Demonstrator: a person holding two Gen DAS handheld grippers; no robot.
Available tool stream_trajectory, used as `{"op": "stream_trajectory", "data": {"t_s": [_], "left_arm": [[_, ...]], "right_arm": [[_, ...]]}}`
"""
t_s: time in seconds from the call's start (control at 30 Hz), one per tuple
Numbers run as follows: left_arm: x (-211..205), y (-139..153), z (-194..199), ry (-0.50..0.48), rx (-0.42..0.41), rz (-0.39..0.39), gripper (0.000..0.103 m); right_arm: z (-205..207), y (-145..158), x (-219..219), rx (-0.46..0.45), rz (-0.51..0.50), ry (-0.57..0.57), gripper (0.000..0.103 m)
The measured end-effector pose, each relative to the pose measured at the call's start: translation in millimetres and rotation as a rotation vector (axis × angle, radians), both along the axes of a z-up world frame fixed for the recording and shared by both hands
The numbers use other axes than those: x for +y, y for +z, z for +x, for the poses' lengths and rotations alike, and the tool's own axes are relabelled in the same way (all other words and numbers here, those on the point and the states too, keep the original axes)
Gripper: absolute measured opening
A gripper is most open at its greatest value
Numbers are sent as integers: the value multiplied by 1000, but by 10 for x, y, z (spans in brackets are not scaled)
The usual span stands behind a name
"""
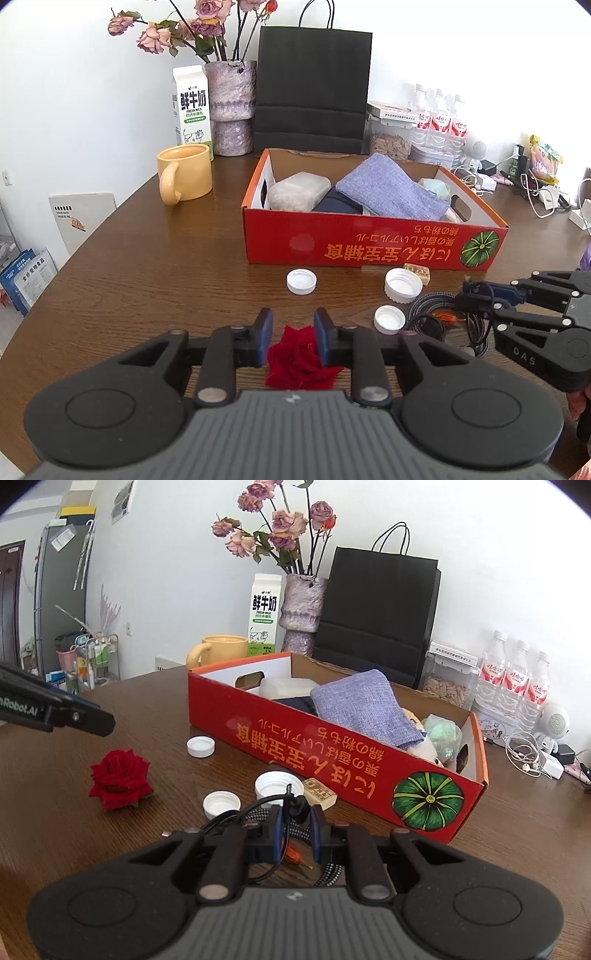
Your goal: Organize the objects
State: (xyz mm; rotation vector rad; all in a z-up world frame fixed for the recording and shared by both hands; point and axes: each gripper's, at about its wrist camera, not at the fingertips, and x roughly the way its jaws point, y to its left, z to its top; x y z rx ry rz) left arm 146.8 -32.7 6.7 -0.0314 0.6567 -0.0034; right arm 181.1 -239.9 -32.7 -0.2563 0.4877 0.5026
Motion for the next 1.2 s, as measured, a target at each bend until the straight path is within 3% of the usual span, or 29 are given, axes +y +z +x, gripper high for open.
{"op": "stream_trajectory", "data": {"t_s": [0.03, 0.1, 0.27, 0.33, 0.4, 0.47, 0.5, 0.8, 1.2], "left_arm": [[-5, -37, 8, -2, 13, -1, 53], [-31, -104, 16, -2, 23, 15, 86], [-68, -298, 144, -16, 63, 1, 98], [-77, -418, 219, 2, 103, 8, 92], [-87, -487, 223, 12, 101, 24, 49], [-78, -453, 195, 0, 94, 13, 40], [-57, -420, 178, -4, 88, -12, 40], [-132, 24, 178, -6, -38, 14, 39], [-253, 356, 762, -23, -126, 17, 39]], "right_arm": [[-18, 13, -16, -3, 10, -3, 14], [-47, 28, -42, -3, 28, -6, 14], [-85, 16, -90, 5, 67, -33, 14], [-106, 16, -105, 5, 81, -37, 14], [-131, 27, -118, 3, 93, -40, 14], [-147, 44, -129, -2, 102, -43, 14], [-154, 60, -132, -6, 106, -44, 14], [-121, 276, -91, -64, 140, -32, 14], [393, 545, 60, -125, 173, -33, 14]]}}
